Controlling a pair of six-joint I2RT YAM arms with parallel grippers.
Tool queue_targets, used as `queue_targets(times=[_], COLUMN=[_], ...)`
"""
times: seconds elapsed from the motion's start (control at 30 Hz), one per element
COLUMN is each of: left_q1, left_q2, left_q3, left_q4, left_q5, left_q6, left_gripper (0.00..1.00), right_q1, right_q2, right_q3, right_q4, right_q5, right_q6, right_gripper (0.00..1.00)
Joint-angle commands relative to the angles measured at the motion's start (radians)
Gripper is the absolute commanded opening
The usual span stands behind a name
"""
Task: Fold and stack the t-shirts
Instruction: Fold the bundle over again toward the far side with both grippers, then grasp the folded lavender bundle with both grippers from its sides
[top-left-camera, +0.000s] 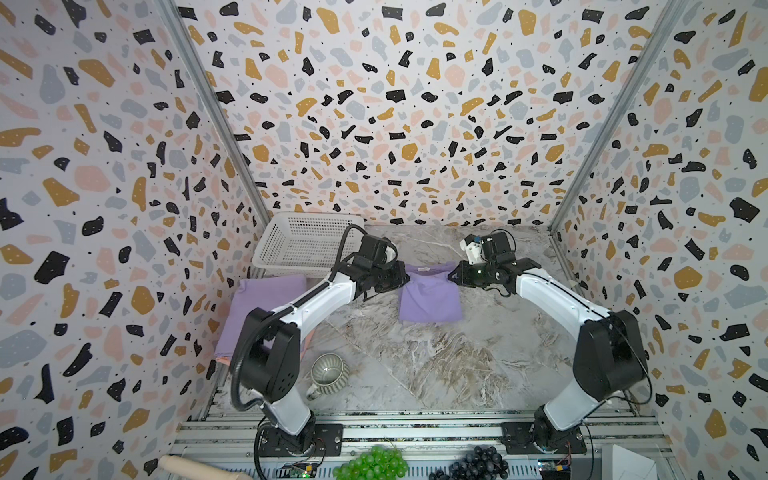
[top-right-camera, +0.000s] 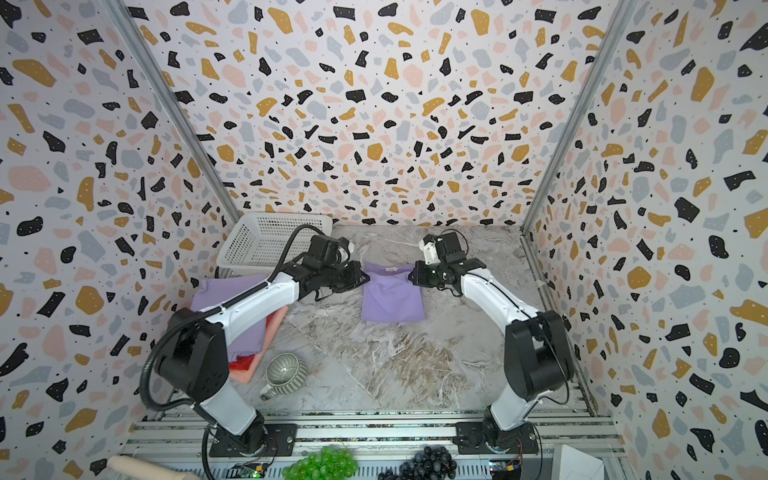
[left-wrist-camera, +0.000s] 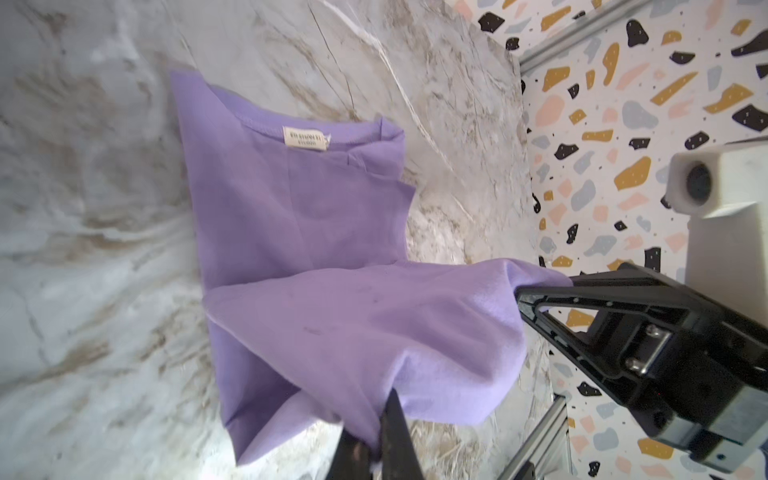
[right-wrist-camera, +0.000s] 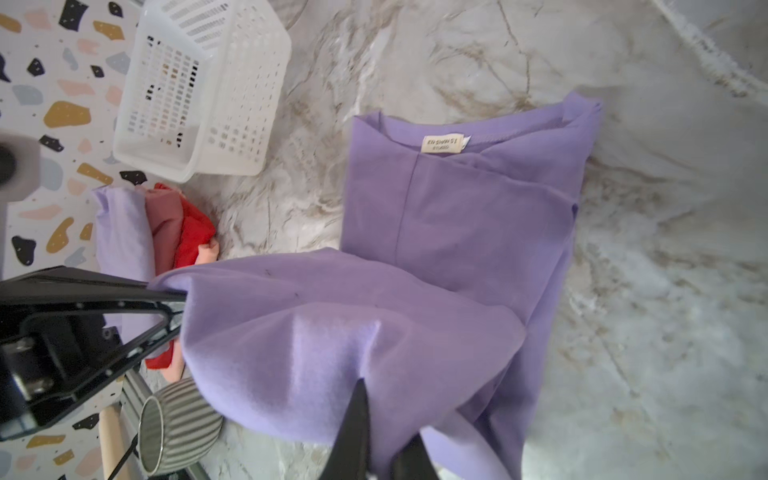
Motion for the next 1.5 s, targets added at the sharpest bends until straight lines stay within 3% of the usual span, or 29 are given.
queue_targets(times=[0.0, 0.07, 0.1, 0.17, 0.27, 0.37, 0.57, 0.7, 1.0, 1.27, 1.47], left_q1=[0.037, 0.055, 0.064, 0.086, 0.114, 0.127, 0.126, 0.107, 0.035, 0.012, -0.001], left_q2=[0.125, 0.208, 0.24, 0.308, 0.364, 0.342, 0.274, 0.171, -0.012, 0.029, 0.108], left_q3=[0.108, 0.174, 0.197, 0.257, 0.354, 0.361, 0.287, 0.11, -0.207, -0.301, -0.332], left_q4=[0.041, 0.048, 0.067, 0.11, 0.084, 0.089, -0.035, -0.009, 0.043, 0.155, 0.221], left_q5=[0.061, 0.05, 0.044, 0.046, 0.01, -0.019, -0.096, -0.085, -0.041, 0.017, 0.039], left_q6=[0.037, 0.038, 0.029, 0.0, 0.0, 0.003, 0.071, 0.092, 0.056, 0.01, -0.028], left_gripper=[0.13, 0.25, 0.35, 0.53, 0.61, 0.67, 0.7, 0.7, 0.71, 0.71, 0.66], right_q1=[-0.041, -0.058, -0.061, -0.075, -0.097, -0.1, -0.075, -0.027, 0.027, 0.088, 0.142], right_q2=[0.123, 0.206, 0.236, 0.288, 0.306, 0.27, 0.126, 0.007, -0.179, -0.247, -0.263], right_q3=[0.133, 0.205, 0.234, 0.287, 0.316, 0.29, 0.08, -0.065, -0.359, -0.586, -0.704], right_q4=[0.033, 0.062, 0.089, 0.144, 0.191, 0.188, 0.193, 0.217, 0.333, 0.525, 0.67], right_q5=[-0.048, -0.051, -0.041, -0.035, -0.048, -0.042, -0.041, -0.008, -0.052, -0.049, 0.031], right_q6=[0.017, 0.044, 0.051, 0.083, 0.107, 0.081, 0.063, 0.07, 0.24, 0.453, 0.572], right_gripper=[0.23, 0.3, 0.4, 0.7, 0.71, 0.72, 0.71, 0.71, 0.74, 0.78, 0.81])
